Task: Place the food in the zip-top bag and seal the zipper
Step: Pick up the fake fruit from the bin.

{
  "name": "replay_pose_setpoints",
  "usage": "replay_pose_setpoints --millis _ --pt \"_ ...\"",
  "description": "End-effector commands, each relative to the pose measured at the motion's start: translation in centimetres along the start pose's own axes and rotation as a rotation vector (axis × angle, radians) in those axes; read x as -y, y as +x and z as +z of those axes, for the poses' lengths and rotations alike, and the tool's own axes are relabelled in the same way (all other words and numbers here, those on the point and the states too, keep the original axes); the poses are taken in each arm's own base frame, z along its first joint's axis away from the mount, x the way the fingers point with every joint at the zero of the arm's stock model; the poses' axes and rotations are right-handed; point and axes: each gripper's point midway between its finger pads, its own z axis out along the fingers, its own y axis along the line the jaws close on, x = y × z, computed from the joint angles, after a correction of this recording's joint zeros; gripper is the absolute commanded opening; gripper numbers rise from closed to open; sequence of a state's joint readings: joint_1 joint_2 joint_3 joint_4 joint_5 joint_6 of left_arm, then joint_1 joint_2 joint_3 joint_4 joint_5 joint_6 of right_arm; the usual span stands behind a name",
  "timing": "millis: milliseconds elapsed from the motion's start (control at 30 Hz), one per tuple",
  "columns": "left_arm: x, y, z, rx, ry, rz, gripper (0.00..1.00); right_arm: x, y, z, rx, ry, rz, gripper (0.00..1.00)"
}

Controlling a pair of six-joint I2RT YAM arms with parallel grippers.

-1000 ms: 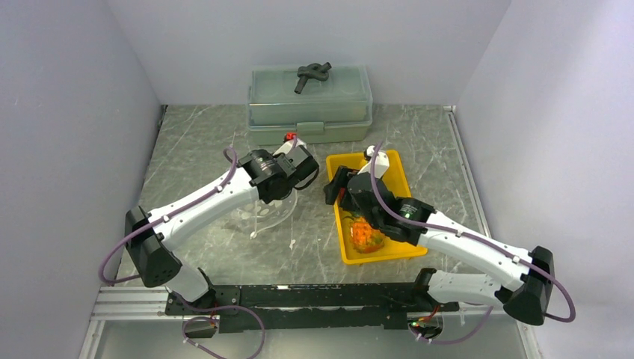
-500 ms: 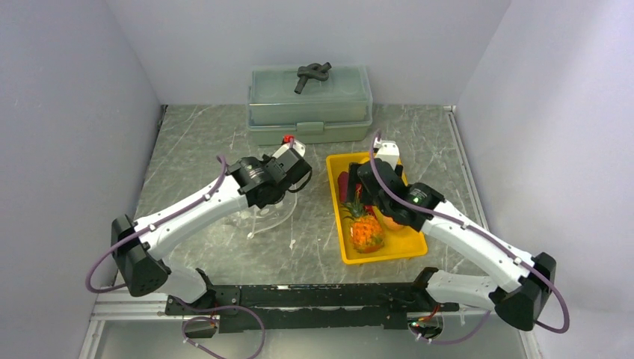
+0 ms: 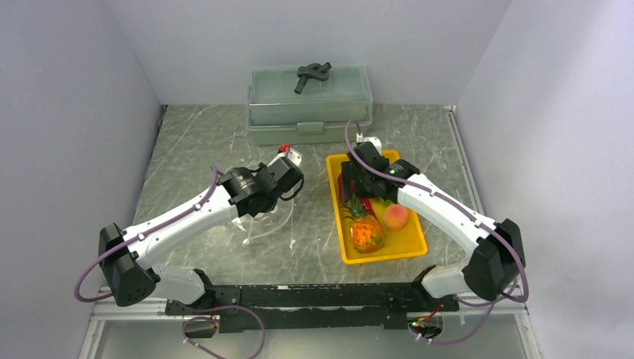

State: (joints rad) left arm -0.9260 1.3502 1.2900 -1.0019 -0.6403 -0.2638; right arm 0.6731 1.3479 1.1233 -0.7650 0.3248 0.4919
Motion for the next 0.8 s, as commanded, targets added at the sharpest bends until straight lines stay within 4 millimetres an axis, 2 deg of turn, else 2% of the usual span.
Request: replay_pose_setpoints --millis 0,333,767 --pt "0.0 -0.6 -0.3 0.046 0.027 -0.027 0.00 -0.8 -1.1 0.2 -0.027 -0.046 -0.035 0.83" --pt "-1.1 -0.7 -1.1 0.076 0.006 -0.067 0.00 -1.2 0.7 3.4 -0.165 -0.056 -0.087 0.78" --pt "-1.4 -0.6 -1.3 0.089 0.008 -0.076 0.00 -1.3 2.1 7.0 -0.258 -0.047 -0.098 0.77"
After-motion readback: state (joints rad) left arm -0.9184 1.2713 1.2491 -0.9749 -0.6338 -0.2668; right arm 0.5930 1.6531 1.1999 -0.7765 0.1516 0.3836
